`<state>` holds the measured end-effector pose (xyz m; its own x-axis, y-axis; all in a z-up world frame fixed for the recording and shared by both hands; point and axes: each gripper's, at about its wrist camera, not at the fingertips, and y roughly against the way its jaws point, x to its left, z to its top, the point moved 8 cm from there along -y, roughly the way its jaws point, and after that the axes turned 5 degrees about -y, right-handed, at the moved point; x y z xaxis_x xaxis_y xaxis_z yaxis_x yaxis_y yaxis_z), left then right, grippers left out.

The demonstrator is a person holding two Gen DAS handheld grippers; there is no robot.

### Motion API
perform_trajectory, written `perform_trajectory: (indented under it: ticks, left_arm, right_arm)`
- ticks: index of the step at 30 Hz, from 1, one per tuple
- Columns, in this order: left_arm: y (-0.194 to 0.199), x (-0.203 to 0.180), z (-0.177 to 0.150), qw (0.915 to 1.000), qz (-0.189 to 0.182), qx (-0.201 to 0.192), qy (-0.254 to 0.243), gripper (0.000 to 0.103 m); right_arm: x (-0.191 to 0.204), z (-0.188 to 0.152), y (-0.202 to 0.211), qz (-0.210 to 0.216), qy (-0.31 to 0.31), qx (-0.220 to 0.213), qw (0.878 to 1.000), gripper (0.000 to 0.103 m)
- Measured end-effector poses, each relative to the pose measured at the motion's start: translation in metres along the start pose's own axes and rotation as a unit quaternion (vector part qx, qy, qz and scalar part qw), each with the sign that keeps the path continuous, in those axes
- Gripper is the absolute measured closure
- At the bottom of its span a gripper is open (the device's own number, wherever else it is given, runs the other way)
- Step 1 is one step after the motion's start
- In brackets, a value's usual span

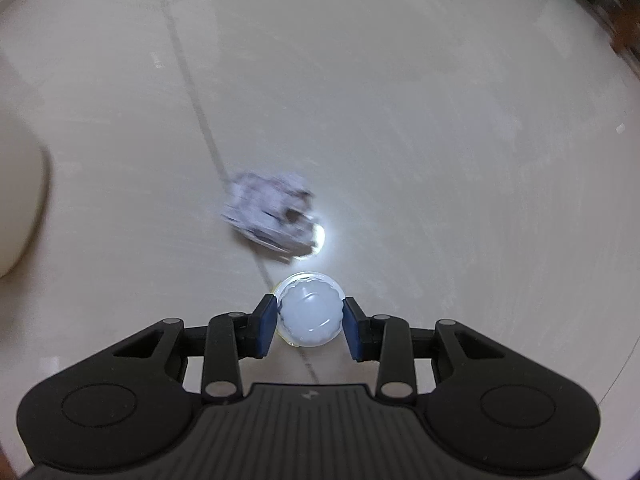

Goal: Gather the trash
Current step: 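Carry the plastic cup over the bin and drop it in with the right tool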

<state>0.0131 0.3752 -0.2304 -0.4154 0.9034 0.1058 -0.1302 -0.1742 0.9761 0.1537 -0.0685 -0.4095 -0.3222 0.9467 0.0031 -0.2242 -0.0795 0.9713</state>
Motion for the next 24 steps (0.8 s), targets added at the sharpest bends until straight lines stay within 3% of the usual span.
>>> perform_trajectory:
  ticks: [9, 17, 24]
  left_arm:
    - [-0.001, 0.0, 0.0, 1.0, 0.0, -0.002, 0.002, 0.082]
    - [0.0, 0.003, 0.0, 0.9999, -0.008, -0.004, 0.013, 0.082]
    - [0.002, 0.007, 0.0, 0.9997, -0.015, -0.003, 0.021, 0.082]
  right_arm:
    - [0.083, 0.044, 0.117, 0.053, 0.106, -0.045, 0.992, 0.063]
    - [0.168, 0.083, 0.227, 0.108, 0.192, -0.1, 0.97, 0.063]
    - [0.239, 0.098, 0.271, 0.133, 0.251, -0.128, 0.95, 0.063]
